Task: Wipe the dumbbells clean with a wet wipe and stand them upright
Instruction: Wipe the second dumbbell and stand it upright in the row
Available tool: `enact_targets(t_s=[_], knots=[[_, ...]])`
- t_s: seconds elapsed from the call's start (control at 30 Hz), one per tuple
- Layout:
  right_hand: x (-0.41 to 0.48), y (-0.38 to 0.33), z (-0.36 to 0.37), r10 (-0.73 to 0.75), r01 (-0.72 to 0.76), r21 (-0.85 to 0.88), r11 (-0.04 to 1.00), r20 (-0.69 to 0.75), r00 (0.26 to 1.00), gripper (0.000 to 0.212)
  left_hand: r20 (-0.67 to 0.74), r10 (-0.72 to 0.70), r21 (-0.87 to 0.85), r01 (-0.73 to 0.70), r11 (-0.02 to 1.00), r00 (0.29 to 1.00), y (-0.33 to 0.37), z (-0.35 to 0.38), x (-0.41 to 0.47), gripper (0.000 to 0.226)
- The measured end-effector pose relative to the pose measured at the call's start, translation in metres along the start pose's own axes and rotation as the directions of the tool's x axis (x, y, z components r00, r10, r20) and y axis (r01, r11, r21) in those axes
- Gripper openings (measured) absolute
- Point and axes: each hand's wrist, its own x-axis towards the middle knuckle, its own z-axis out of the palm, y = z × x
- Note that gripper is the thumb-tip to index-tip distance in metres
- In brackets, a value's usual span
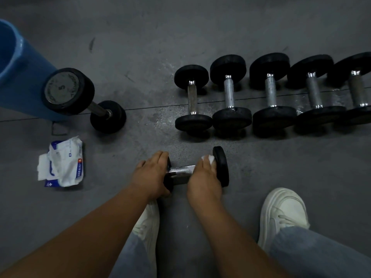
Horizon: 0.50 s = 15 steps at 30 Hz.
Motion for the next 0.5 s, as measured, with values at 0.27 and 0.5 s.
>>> enact_targets(t_s=[0.27, 0.5], knots=[[-0.046, 0.023, 0.031, 0.470, -0.299, 0.931, -0.210, 0.364, 0.804, 0.018, 0.006, 0.014, 0.020, -0.014, 1.000, 1.000, 0.000, -0.004, 0.003, 0.123], [-0.008, 0.025, -0.001, 0.185, -0.128, 0.371, -0.920, 0.698, 0.692, 0.025, -0.006, 0.009, 0.004, -0.009, 1.000, 1.000, 0.001, -0.004, 0.002, 0.125]])
